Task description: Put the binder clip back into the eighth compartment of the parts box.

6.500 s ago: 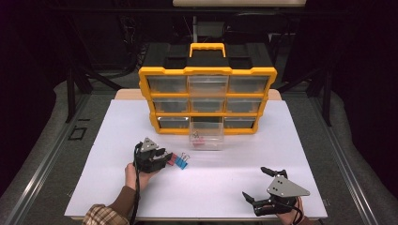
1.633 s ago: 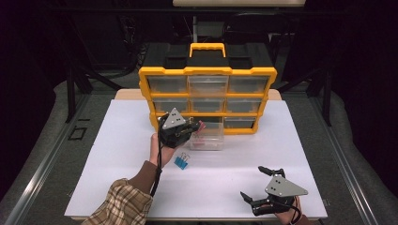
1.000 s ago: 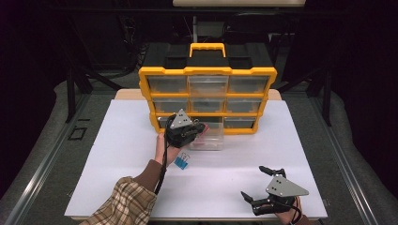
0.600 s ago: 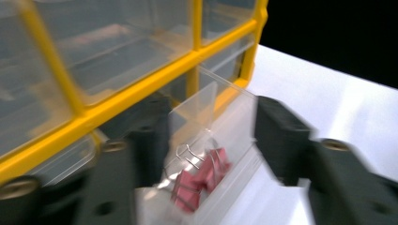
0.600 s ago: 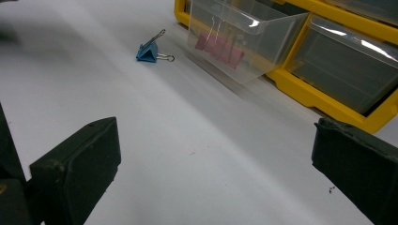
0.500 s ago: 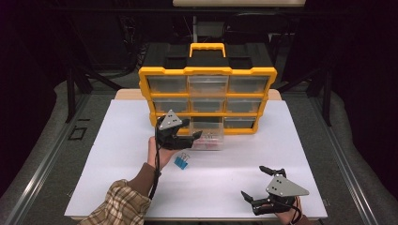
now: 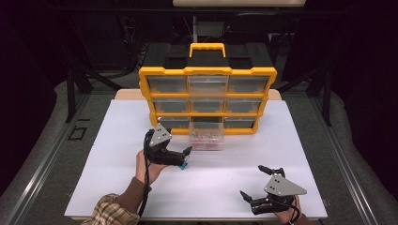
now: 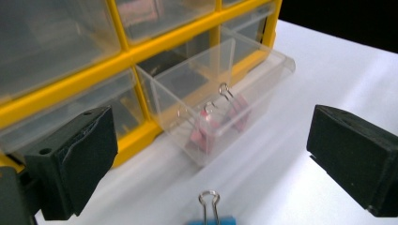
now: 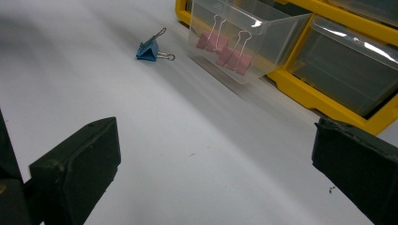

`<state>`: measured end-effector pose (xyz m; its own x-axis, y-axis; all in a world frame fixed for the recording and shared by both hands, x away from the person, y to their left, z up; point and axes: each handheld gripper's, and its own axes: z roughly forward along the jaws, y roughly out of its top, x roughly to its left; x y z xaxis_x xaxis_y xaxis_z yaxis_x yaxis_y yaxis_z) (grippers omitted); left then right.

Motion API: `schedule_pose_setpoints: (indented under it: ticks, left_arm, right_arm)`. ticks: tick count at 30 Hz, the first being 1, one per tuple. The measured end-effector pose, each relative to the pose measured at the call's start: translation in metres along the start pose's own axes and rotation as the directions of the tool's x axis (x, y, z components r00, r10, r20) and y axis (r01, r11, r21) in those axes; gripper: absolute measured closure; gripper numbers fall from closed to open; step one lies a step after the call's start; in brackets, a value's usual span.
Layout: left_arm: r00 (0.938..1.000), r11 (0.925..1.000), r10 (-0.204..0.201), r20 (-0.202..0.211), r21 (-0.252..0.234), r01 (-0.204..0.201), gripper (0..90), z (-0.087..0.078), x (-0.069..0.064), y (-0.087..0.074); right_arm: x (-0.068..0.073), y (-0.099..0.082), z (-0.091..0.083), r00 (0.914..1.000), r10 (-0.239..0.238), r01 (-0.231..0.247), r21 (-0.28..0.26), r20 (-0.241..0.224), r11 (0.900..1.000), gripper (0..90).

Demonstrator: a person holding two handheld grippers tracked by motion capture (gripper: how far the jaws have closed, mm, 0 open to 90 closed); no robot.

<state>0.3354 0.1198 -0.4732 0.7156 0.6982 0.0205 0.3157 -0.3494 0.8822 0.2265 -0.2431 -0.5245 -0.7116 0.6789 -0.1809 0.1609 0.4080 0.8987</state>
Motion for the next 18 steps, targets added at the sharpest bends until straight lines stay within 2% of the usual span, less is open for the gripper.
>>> schedule_pose_setpoints:
  ticks: [9, 14, 18]
  left_arm:
    - [0.9984, 0.9998, -0.004, -0.057, 0.018, 0.005, 0.0, -0.007, -0.004, -0.018]
    - [0.9984, 0.9993, -0.002, -0.057, 0.036, 0.004, 0.0, -0.007, -0.006, -0.024]
    - [0.9990, 0.9970, -0.002, -0.045, 0.077, 0.005, 0.0, -0.005, -0.008, -0.030]
  right_arm:
    - [0.001, 0.000, -0.001, 1.0000, -0.003, 0.003, 0.003, -0.006, 1.0000, 0.7]
    - [0.001, 0.000, -0.001, 0.9999, -0.007, 0.007, 0.004, -0.010, 1.0000, 0.7]
    - [0.001, 0.000, 0.000, 0.9999, -0.002, 0.002, 0.006, -0.015, 1.0000, 0.6]
